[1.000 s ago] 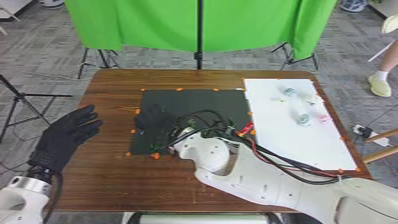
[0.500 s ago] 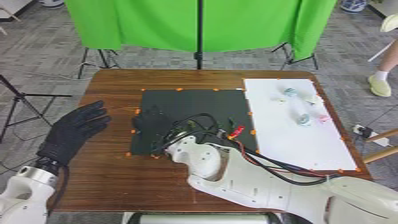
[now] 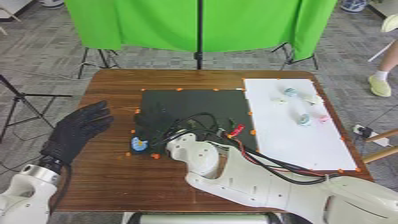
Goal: Arrange flowers
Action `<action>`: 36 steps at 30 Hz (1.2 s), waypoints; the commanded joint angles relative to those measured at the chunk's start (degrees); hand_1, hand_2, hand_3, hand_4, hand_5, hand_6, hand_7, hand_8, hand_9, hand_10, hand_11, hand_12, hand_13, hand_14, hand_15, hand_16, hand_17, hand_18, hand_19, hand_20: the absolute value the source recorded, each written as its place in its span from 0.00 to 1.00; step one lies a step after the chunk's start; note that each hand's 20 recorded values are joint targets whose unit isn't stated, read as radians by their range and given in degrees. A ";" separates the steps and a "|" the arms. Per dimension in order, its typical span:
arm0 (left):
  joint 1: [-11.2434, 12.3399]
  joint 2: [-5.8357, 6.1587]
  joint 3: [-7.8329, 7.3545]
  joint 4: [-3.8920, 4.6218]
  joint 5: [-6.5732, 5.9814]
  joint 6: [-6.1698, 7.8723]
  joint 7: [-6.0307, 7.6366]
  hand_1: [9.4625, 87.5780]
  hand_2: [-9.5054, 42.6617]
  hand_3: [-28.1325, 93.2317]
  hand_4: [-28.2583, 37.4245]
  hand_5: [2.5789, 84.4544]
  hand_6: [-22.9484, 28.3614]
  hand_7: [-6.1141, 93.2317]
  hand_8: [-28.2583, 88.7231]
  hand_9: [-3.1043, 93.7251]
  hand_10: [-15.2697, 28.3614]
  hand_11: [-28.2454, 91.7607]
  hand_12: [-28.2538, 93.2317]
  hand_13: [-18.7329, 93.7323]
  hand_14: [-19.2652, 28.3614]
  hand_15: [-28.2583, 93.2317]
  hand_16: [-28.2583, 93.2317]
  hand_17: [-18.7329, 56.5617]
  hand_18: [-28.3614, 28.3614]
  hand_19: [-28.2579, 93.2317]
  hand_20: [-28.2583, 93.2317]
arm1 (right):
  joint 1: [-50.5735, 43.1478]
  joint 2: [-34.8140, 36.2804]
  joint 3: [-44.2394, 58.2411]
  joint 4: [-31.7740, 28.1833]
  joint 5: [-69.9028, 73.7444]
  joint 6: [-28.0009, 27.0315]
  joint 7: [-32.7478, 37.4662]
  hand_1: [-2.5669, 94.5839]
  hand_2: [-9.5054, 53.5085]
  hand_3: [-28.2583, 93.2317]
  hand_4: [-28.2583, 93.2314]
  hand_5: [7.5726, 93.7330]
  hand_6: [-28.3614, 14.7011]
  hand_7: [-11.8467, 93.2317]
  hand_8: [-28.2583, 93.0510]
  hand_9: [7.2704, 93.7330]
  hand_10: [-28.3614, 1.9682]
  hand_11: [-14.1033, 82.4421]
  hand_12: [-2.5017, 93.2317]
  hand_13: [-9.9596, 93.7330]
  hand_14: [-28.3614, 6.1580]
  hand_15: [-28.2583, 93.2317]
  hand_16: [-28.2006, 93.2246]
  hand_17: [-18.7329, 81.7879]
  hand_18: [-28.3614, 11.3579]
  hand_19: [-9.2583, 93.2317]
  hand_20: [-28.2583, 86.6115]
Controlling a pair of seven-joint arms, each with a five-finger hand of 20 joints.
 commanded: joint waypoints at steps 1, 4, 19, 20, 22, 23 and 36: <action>3.03 -1.29 -1.31 -0.72 0.39 0.26 0.62 0.19 0.21 0.80 0.03 0.41 0.54 0.25 0.17 0.35 0.64 0.43 0.38 0.38 0.73 0.52 0.23 0.13 0.87 0.64 0.30 | -0.26 1.60 4.30 -3.63 -1.14 -2.01 -0.92 0.34 0.14 0.89 0.00 0.52 0.66 0.47 0.07 0.63 0.61 0.60 0.30 0.71 0.63 0.86 0.47 0.51 0.28 0.95 0.66; 5.54 -2.54 -2.40 -1.69 0.37 1.18 2.15 0.19 0.21 0.81 0.03 0.41 0.54 0.25 0.17 0.35 0.64 0.43 0.38 0.38 0.73 0.52 0.23 0.13 0.87 0.64 0.30 | -1.08 3.37 8.56 -6.04 -1.88 -3.00 -2.85 0.32 0.14 0.90 0.00 0.51 0.66 0.46 0.07 0.63 0.61 0.60 0.30 0.70 0.62 0.86 0.46 0.51 0.27 0.94 0.66; 10.69 -6.35 -5.10 -3.70 0.44 2.22 3.13 0.19 0.21 0.80 0.04 0.42 0.54 0.25 0.17 0.35 0.64 0.43 0.38 0.38 0.73 0.52 0.23 0.13 0.87 0.64 0.30 | -11.75 34.00 32.22 -16.96 7.70 -4.46 -1.21 0.26 0.07 0.93 0.00 0.28 0.56 0.40 0.11 0.31 0.52 0.41 0.26 0.41 0.50 0.55 0.36 0.34 0.25 0.68 0.52; 10.93 -6.45 -5.24 -3.80 0.50 2.15 3.19 0.19 0.21 0.80 0.04 0.42 0.54 0.25 0.17 0.35 0.64 0.43 0.38 0.38 0.73 0.52 0.23 0.13 0.87 0.64 0.30 | -13.62 36.33 33.94 -17.76 8.83 -5.10 -0.53 0.26 0.05 0.94 0.00 0.26 0.55 0.38 0.11 0.30 0.52 0.37 0.25 0.39 0.49 0.49 0.37 0.33 0.25 0.65 0.49; 11.76 -6.76 -5.56 -4.20 0.45 2.36 3.67 0.19 0.21 0.80 0.04 0.42 0.54 0.25 0.17 0.35 0.64 0.43 0.38 0.38 0.73 0.52 0.23 0.13 0.87 0.64 0.30 | -19.08 40.22 38.73 -19.20 10.07 -5.23 -0.07 0.25 0.02 0.94 0.00 0.24 0.53 0.34 0.13 0.28 0.53 0.31 0.25 0.38 0.47 0.42 0.40 0.31 0.23 0.62 0.46; 12.09 -6.98 -5.64 -4.32 0.47 2.42 3.88 0.19 0.21 0.80 0.04 0.42 0.54 0.25 0.17 0.35 0.64 0.43 0.38 0.38 0.73 0.52 0.23 0.13 0.87 0.64 0.30 | -21.45 41.73 40.59 -19.73 9.94 -5.13 0.57 0.25 0.01 0.93 0.00 0.23 0.52 0.33 0.13 0.27 0.51 0.29 0.25 0.36 0.46 0.39 0.41 0.30 0.22 0.60 0.45; 12.75 -7.21 -5.50 -4.61 0.40 2.29 3.29 0.19 0.21 0.80 0.04 0.42 0.54 0.25 0.17 0.35 0.64 0.43 0.38 0.38 0.73 0.53 0.23 0.13 0.87 0.64 0.30 | -49.60 46.34 64.41 -24.24 8.85 -11.84 7.22 0.27 0.00 0.93 0.00 0.22 0.49 0.33 0.14 0.29 0.53 0.32 0.25 0.44 0.54 0.44 0.42 0.31 0.22 0.61 0.45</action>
